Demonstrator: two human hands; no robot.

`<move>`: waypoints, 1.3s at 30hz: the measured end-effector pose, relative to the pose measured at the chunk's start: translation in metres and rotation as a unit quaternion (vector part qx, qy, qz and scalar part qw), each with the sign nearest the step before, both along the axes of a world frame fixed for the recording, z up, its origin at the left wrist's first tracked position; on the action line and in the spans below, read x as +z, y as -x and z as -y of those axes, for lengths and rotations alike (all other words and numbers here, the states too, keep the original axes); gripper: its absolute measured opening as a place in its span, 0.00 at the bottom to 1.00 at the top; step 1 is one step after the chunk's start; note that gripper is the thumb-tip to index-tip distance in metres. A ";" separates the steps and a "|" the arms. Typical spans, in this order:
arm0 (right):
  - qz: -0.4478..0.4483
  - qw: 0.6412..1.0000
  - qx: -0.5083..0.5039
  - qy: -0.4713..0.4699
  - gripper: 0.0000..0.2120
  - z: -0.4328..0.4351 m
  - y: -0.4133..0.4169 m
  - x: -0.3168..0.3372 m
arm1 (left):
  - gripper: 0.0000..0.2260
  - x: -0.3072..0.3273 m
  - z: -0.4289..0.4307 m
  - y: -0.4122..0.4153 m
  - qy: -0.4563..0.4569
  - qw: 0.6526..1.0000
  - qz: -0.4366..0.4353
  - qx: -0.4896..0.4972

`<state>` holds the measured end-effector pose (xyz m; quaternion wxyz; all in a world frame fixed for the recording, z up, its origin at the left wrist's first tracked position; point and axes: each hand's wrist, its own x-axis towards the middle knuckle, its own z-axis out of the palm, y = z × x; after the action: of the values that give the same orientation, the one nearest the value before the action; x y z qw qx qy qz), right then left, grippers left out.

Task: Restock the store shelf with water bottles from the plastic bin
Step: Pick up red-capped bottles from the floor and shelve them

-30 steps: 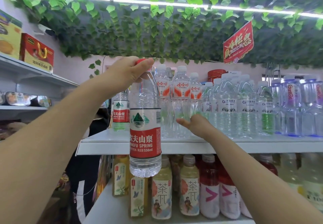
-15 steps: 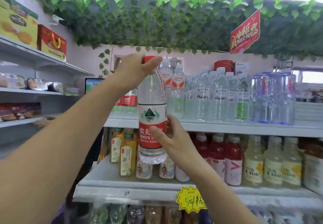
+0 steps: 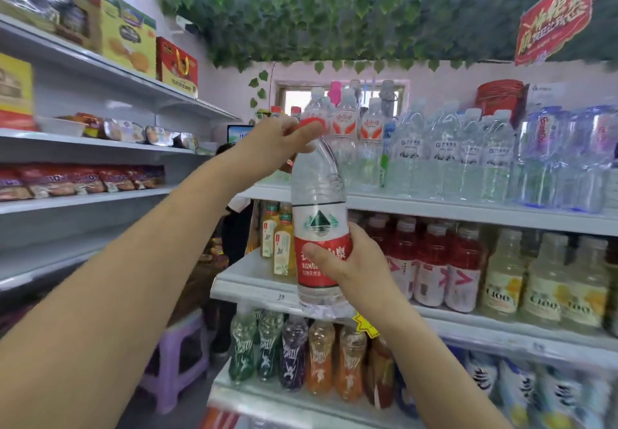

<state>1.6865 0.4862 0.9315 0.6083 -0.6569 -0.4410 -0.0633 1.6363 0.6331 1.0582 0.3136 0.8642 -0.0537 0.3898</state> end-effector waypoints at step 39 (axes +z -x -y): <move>-0.050 0.973 -0.225 0.005 0.21 -0.341 -0.247 0.122 | 0.21 -0.085 -0.299 -0.205 -0.234 0.961 -0.008 0.146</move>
<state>1.9338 0.8273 1.0538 0.5959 -0.7450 -0.2512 -0.1637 1.8413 0.9324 0.9729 0.0422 0.9152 -0.0141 0.4005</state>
